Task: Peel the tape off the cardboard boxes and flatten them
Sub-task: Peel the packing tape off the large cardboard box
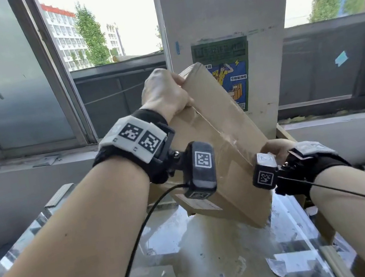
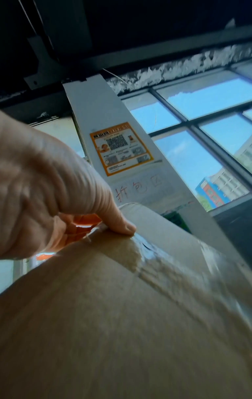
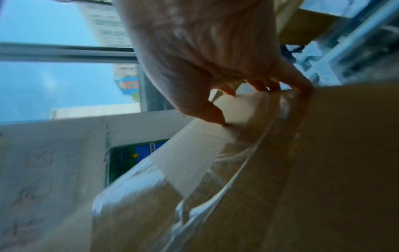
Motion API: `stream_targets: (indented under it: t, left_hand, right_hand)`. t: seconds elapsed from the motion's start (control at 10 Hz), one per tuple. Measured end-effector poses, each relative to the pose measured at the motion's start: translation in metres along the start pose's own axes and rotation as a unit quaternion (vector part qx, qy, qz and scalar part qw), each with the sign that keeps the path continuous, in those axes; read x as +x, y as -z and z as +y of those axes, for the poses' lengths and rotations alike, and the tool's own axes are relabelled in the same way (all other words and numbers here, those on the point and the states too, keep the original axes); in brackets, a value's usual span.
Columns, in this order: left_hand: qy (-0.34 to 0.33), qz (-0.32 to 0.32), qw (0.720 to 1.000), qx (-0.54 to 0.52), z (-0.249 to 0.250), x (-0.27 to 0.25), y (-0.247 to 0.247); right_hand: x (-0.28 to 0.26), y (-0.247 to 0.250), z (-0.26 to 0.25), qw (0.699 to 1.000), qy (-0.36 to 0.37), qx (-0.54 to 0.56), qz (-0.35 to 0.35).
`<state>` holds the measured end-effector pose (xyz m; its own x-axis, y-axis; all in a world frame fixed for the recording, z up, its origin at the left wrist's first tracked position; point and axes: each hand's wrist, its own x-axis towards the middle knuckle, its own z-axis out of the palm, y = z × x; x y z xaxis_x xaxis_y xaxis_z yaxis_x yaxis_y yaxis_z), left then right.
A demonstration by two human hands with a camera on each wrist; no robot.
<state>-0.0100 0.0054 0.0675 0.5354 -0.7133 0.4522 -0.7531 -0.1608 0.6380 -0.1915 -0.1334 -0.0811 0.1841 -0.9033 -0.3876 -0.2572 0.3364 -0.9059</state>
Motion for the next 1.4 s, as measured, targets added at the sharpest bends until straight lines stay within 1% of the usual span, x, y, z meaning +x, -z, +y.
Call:
stream_targets:
  t: [0.1,0.2,0.3,0.4,0.5,0.6,0.7,0.8,0.9,1.0,1.1,1.2,1.3,1.4]
  left_hand:
    - [-0.060,-0.026,0.998,0.020,0.017,-0.007,-0.012]
    - [-0.135,-0.061,0.986,0.076,0.020,-0.025,-0.034]
    - [-0.168,-0.131,0.970,0.117,0.011,-0.040,-0.055]
    - [-0.169,-0.193,0.960,0.113,0.000,-0.043,-0.060]
    - [-0.127,-0.155,0.968,0.152,-0.009,-0.037,-0.051]
    - [-0.042,-0.128,0.947,0.290,-0.013,-0.034,-0.039]
    - [-0.031,-0.157,0.932,0.326,-0.018,-0.034,-0.032]
    - [-0.030,-0.212,0.933,0.291,-0.028,-0.030,-0.026]
    - [-0.009,-0.216,0.930,0.299,-0.032,-0.029,-0.020]
    - [-0.001,-0.187,0.921,0.341,-0.036,-0.030,-0.016]
    - [0.011,-0.207,0.925,0.318,-0.044,-0.029,-0.014]
    - [0.026,-0.221,0.928,0.300,-0.051,-0.029,-0.010]
    - [0.032,-0.227,0.928,0.295,-0.055,-0.030,-0.006]
    - [0.030,-0.222,0.933,0.283,-0.057,-0.029,-0.006]
  right_hand:
    - [-0.019,-0.003,-0.023,0.994,0.089,-0.050,0.025]
    - [-0.038,-0.007,-0.058,0.972,0.202,0.040,0.112]
    - [-0.064,-0.013,-0.084,0.950,0.300,0.022,0.082]
    - [-0.073,-0.017,-0.082,0.933,0.316,-0.165,-0.043]
    - [-0.065,-0.022,-0.073,0.899,0.303,-0.302,-0.096]
    - [-0.066,-0.026,-0.079,0.888,0.297,-0.334,-0.105]
    - [-0.066,-0.027,-0.086,0.872,0.268,-0.389,-0.131]
    - [-0.066,-0.032,-0.093,0.844,0.263,-0.442,-0.150]
    - [-0.070,-0.040,-0.100,0.804,0.276,-0.506,-0.143]
    - [-0.076,-0.048,-0.110,0.766,0.287,-0.563,-0.120]
    - [-0.076,-0.058,-0.116,0.731,0.289,-0.606,-0.122]
    - [-0.074,-0.070,-0.118,0.706,0.276,-0.636,-0.146]
    - [-0.071,-0.079,-0.120,0.702,0.238,-0.646,-0.183]
    - [-0.072,-0.087,-0.122,0.690,0.233,-0.660,-0.184]
